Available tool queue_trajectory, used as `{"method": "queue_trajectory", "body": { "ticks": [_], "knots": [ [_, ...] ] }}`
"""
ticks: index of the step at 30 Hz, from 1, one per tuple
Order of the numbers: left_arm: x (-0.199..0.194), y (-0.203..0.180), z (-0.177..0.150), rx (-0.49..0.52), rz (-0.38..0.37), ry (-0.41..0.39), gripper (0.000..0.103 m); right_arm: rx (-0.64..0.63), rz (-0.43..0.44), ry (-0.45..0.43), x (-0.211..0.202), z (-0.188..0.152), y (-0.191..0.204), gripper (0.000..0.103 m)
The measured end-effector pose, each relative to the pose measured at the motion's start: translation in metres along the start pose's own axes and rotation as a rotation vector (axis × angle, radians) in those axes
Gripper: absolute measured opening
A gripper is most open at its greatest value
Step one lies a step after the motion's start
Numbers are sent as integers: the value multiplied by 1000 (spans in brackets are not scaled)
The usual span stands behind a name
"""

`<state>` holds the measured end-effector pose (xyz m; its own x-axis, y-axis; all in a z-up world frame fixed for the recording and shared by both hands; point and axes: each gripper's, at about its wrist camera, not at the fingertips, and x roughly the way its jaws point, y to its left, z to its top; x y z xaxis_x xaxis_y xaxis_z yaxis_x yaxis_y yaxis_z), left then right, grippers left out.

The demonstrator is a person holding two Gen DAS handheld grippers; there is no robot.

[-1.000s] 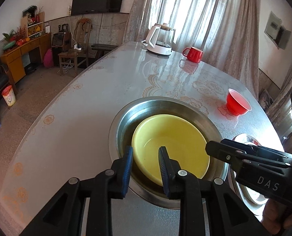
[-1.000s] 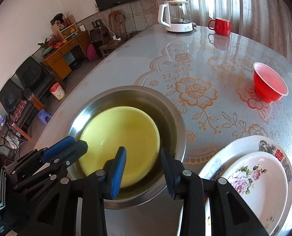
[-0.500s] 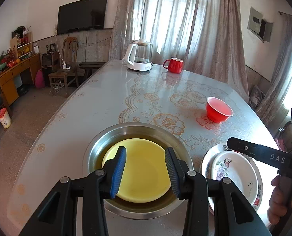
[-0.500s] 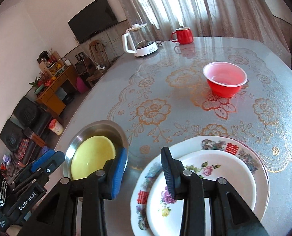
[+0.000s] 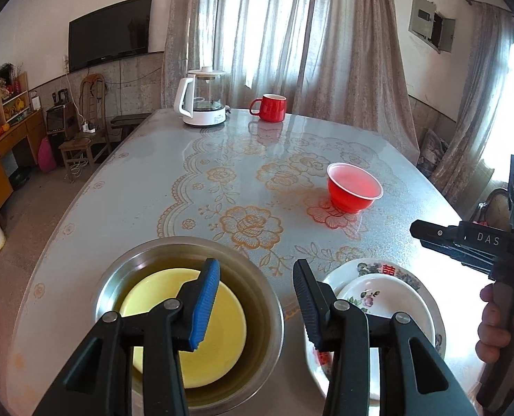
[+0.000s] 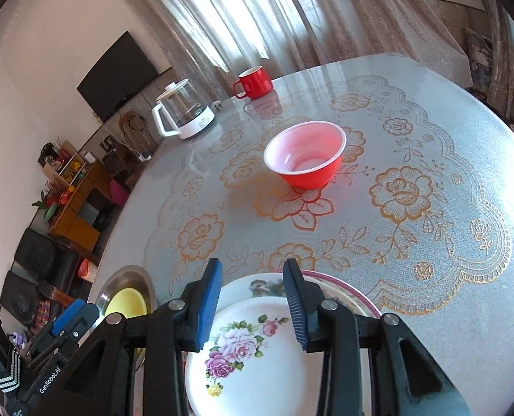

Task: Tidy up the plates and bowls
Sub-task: 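Move the right tool to the red bowl and grasp its rim, then lift the red bowl and carry it over the steel bowl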

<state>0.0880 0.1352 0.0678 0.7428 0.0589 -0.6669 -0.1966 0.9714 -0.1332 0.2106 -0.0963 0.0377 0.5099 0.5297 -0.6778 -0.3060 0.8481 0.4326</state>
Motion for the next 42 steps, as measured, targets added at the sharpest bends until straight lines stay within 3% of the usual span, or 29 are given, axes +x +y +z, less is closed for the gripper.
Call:
{"method": "queue_trajectory", "body": {
  "ticks": [14,16,18,22,32,39,42],
  "knots": [
    [64,-30,41,-71,-136,158,45,144,-14,2,22,39,-54,36],
    [74,-37,49,-75,-154,178,41,161,-16,6,30,46,-60,31],
    [85,-44,55,-69,-152,193,34,176,-22,8,38,53,-64,27],
    [107,-57,69,-63,-159,212,31,192,-27,19,56,67,-71,18],
    [166,-82,107,-106,-182,253,31,257,-72,12,95,104,-92,18],
    [201,-94,118,-117,-181,275,31,259,-70,36,115,111,-97,18],
    [217,-97,121,-116,-194,290,26,253,-79,48,123,114,-98,11]
  ]
}}
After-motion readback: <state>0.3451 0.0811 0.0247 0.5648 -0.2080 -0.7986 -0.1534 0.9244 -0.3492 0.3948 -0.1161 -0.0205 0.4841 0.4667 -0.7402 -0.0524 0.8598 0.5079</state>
